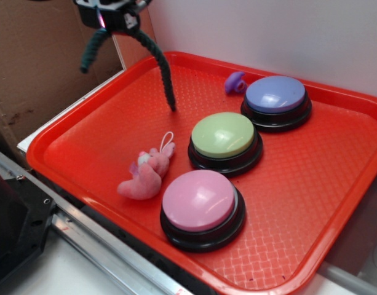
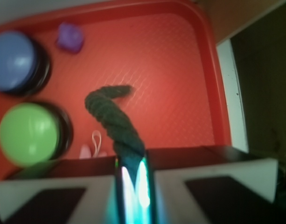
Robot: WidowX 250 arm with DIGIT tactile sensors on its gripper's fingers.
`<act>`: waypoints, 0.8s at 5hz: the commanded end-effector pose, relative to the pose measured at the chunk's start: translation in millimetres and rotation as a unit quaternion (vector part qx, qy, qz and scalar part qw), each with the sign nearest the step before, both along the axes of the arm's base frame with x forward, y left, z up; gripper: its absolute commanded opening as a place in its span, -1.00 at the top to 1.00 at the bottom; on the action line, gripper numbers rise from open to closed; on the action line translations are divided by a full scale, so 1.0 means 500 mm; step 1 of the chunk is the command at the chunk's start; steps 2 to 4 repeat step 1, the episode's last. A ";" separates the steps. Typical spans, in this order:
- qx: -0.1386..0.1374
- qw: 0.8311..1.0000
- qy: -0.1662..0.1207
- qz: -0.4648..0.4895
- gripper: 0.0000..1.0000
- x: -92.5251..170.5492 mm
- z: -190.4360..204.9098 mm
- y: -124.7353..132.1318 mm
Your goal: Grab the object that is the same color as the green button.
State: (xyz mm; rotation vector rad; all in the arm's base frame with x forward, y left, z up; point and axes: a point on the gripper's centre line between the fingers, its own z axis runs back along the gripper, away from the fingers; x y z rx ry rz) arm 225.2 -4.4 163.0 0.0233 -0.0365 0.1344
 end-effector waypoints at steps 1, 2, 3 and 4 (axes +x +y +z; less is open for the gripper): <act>-0.033 0.998 -0.040 -0.038 1.00 -0.024 0.042 0.014; -0.033 0.998 -0.040 -0.038 1.00 -0.024 0.042 0.014; -0.033 0.998 -0.040 -0.038 1.00 -0.024 0.042 0.014; -0.033 0.998 -0.040 -0.038 1.00 -0.024 0.042 0.014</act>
